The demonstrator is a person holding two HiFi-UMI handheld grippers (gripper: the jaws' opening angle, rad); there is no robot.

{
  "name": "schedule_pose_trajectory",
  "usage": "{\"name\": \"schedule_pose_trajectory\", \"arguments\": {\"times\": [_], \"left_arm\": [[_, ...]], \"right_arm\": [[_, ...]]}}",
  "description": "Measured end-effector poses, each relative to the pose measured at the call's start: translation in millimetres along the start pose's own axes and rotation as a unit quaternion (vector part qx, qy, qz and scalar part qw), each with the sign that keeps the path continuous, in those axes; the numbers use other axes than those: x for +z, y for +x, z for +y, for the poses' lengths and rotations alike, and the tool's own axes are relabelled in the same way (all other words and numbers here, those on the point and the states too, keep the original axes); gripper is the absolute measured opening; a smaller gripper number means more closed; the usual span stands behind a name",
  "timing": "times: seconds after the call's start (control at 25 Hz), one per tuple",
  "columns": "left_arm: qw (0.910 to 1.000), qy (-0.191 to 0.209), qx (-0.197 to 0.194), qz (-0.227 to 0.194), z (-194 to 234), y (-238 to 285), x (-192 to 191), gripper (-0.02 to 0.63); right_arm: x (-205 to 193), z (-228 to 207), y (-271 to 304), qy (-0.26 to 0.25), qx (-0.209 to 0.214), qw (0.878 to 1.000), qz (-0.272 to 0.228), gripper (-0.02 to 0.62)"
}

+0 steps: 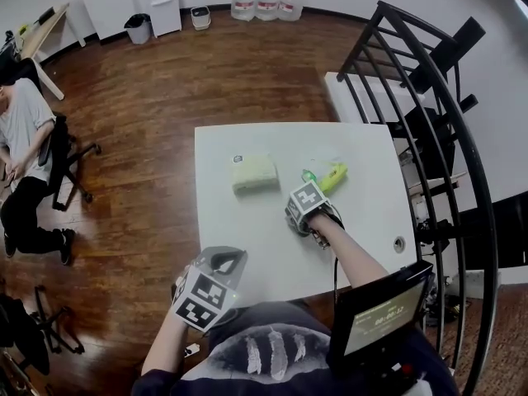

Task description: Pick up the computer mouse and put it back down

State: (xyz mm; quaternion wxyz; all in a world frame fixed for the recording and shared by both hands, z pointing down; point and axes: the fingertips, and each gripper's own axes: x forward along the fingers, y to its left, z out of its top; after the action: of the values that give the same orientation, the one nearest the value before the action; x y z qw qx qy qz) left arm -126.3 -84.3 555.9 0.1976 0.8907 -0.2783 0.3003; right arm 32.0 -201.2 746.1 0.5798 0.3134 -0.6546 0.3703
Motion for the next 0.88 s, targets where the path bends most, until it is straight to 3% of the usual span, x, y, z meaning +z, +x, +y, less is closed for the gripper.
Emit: {"name": "schedule_pose_trajectory", "arguments": {"times": [0.28,0.6,0.72,0.8,0.88], "left_arm": [[0.9999,-0.007,0.006,0.006,5,2,-4,0.015],[1.0000,0.004,0.004,0.007,-6,11,9,0.015],[0.9999,0.010,-0.002,0.001,-16,11,21,0.015],[0.9999,0.011,-0.003,-0.004,-25,12,28,0.015],[0.9999,0.013,-0.003,-0.006,-36,16,34,0.015]], "right_arm": [[8,-11,7,0.016,-0.027,0.999,-0.028,0.290],[11,-7,-30,-0.004,0.001,0.998,-0.067,0.290],[13,0,-62,-0.008,0.030,0.994,-0.102,0.290],[13,6,-87,-0.002,0.064,0.988,-0.139,0.253],[9,6,-114,0.001,0.084,0.981,-0.174,0.102]]}}
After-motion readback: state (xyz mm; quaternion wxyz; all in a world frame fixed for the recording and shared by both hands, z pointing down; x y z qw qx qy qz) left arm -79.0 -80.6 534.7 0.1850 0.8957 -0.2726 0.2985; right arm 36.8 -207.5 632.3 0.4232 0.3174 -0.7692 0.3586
